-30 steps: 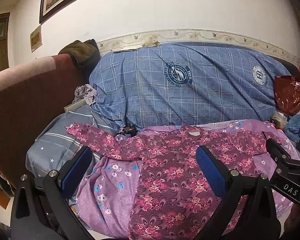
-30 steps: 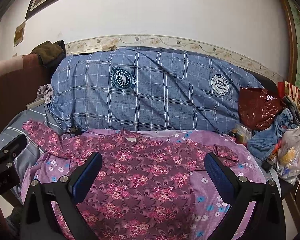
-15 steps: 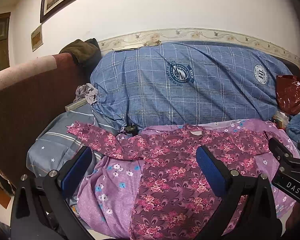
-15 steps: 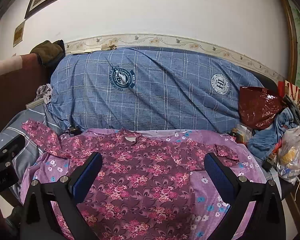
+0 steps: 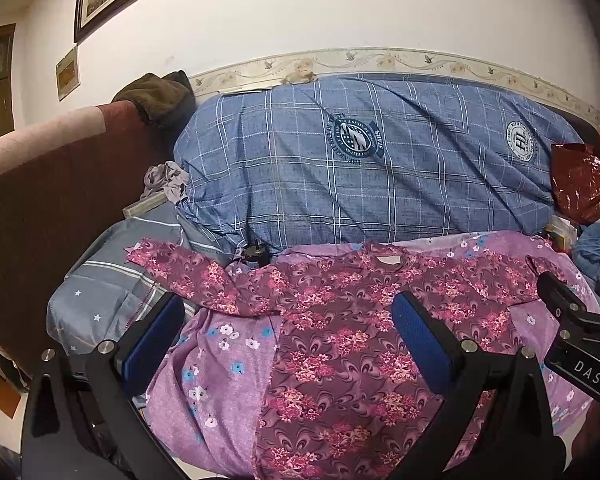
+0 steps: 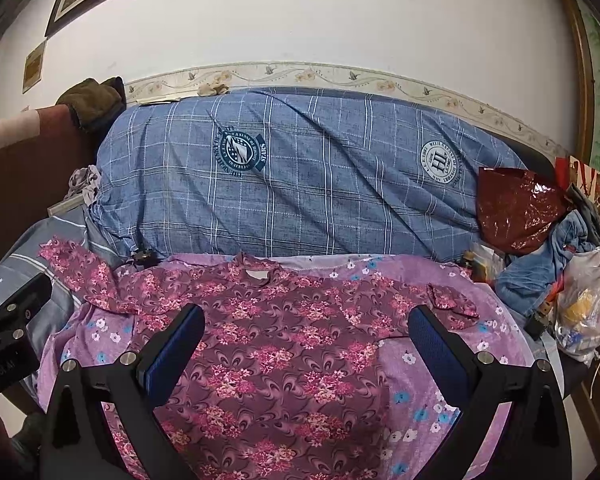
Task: Fold small clothes
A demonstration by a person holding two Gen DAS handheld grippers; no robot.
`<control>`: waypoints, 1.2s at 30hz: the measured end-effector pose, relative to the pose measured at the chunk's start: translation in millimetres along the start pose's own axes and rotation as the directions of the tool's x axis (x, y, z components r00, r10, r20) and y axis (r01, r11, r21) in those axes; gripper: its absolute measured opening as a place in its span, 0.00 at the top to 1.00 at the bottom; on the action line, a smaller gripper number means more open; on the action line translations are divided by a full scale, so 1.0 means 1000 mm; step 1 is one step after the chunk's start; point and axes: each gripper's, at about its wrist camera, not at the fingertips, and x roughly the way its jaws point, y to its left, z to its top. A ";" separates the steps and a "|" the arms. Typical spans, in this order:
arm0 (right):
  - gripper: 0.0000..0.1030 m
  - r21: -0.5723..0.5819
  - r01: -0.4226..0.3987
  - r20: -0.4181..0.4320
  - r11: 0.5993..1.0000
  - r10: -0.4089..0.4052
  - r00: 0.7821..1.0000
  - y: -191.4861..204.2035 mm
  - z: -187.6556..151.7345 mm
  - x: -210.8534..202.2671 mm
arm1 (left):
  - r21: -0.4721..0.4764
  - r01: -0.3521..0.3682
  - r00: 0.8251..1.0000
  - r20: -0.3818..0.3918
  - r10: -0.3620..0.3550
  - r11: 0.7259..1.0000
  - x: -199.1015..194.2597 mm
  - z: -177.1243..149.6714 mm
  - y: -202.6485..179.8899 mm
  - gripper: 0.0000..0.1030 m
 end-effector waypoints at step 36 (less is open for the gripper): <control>0.35 0.233 0.340 -0.510 0.911 -0.183 0.840 -0.336 -0.085 0.385 | -0.035 0.024 0.954 -0.297 -0.034 0.999 0.295 -0.072 -0.086 0.00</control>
